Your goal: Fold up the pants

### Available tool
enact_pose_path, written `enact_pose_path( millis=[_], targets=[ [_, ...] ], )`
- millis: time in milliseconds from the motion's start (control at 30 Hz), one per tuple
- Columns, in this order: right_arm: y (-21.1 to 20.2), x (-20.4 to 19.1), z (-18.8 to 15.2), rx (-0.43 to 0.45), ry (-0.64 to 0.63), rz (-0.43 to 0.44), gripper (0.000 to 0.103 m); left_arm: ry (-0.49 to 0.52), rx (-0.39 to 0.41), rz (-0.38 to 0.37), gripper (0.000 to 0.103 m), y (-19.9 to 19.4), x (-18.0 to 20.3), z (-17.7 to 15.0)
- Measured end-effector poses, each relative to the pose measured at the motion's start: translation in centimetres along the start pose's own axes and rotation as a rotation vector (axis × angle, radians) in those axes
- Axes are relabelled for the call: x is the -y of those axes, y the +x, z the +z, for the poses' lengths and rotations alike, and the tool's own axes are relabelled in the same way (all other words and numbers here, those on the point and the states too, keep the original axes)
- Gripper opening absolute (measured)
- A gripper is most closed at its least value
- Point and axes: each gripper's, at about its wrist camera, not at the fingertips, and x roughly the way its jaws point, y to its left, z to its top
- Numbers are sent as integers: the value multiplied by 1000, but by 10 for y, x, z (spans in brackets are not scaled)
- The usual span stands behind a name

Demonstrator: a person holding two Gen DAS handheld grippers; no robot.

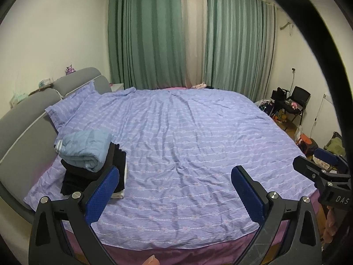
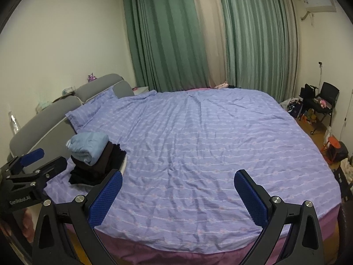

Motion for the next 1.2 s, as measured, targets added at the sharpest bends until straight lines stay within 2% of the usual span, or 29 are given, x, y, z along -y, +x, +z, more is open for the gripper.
enact_pose_path(
  millis=[633, 1200],
  targets=[
    [-24, 27, -8, 10, 49, -78, 102, 40, 4, -83, 103, 0, 27, 3],
    [-26, 30, -9, 18, 60, -96, 102, 50, 7, -88, 103, 0, 38, 6]
  ],
)
